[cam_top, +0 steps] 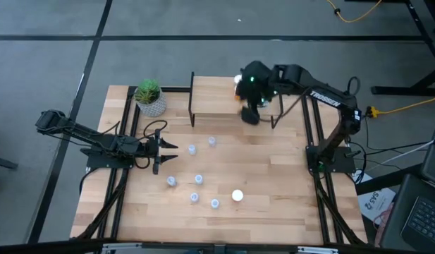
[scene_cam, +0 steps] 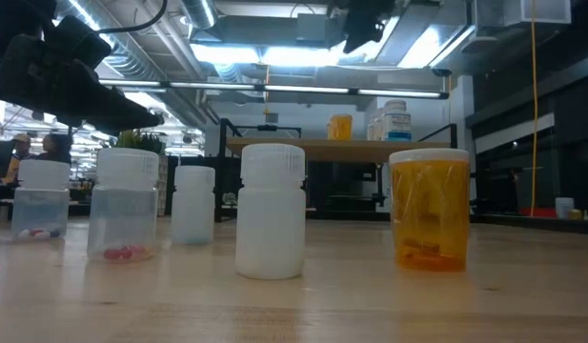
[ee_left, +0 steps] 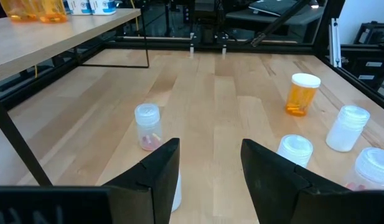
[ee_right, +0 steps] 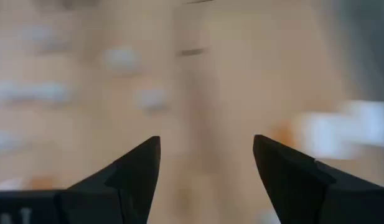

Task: Pick and place medicine bottles onto shelf by color
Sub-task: Put the orange pill bottle on the shelf aligned with the other orange pill bottles

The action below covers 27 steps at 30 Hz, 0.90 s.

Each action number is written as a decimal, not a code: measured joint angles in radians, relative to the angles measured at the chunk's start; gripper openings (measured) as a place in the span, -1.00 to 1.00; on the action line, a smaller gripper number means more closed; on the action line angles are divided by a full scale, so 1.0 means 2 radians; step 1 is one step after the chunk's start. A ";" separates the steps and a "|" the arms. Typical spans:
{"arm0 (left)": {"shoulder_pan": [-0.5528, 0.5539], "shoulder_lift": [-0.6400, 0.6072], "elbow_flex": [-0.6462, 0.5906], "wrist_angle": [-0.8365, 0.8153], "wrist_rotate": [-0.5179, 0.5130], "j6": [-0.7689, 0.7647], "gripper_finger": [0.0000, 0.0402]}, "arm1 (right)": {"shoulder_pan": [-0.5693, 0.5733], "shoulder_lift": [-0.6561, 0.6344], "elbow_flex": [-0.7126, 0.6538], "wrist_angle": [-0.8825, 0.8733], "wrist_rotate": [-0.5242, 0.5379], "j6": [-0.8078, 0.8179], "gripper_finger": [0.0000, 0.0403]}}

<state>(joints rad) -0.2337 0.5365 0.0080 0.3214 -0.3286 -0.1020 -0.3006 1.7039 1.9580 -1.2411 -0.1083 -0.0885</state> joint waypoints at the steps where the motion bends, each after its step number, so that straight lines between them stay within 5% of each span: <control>1: 0.000 0.000 0.000 0.000 0.000 0.000 -0.18 | 0.011 0.000 0.000 -0.013 -0.031 0.011 0.29; 4: 0.000 0.000 0.000 0.000 0.000 0.000 -0.18 | 0.050 0.001 0.000 -0.053 -0.052 0.064 0.29; 17: 0.000 0.000 0.000 0.000 0.000 0.000 -0.18 | 0.288 0.006 -0.079 -0.036 0.069 0.257 0.29; 27: 0.000 0.000 0.000 0.000 0.000 0.000 -0.18 | 0.377 0.006 -0.222 0.137 0.070 0.293 0.29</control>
<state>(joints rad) -0.2339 0.5363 0.0080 0.3214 -0.3280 -0.1020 0.4535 1.7151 1.5142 -0.9665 0.0324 0.4977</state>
